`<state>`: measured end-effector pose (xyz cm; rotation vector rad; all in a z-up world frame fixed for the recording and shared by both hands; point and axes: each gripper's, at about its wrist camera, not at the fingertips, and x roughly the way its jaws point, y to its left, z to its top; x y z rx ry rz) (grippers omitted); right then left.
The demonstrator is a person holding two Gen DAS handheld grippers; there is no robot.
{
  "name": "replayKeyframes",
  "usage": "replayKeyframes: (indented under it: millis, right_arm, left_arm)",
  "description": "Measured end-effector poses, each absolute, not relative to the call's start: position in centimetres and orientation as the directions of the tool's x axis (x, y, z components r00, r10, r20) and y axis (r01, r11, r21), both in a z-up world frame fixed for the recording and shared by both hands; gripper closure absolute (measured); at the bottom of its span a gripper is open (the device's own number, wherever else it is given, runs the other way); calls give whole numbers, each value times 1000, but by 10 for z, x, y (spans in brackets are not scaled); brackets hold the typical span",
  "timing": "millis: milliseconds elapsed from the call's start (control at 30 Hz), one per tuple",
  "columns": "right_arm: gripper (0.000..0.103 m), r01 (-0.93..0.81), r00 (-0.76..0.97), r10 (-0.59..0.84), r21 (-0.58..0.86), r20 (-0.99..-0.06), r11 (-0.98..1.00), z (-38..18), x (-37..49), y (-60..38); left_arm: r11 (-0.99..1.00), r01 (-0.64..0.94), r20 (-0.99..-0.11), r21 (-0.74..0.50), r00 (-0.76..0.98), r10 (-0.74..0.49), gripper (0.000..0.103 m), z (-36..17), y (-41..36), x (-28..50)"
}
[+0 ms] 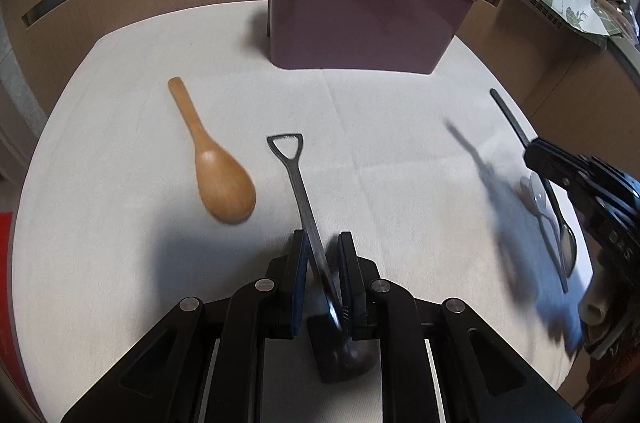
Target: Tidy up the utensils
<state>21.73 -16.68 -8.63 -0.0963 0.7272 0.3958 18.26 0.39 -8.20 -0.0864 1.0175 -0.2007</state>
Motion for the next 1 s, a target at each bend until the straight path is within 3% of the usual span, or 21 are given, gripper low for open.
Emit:
replayKeyframes:
  millis: [233,367,533,667,1000]
  right_arm:
    - [92,-380,706,324,49,-630,924,-78,210,-169]
    - [92,-370,706,329,70,-627,926,-79,210,-172]
    - [91,-345,723,317,77,-614,935,-74,207,-180]
    - [91,-327,747,321,100,-582,940,-64,203,-189]
    - [92,-351,792,327,53,-515,935,-39,186,-183]
  left_arm:
    - [969,133,-839,-208,484,-247,88,-82,3,210]
    - [964,156,-833,-216,485,-265,97,-79,3,214]
    - [933,160,-723,-321,596,-351,98,-33,22,189]
    - [934,190,-638,-302,688,-347,99,5,24,159]
    - [934,222,-566,-281,747,-348,100,33,32,139]
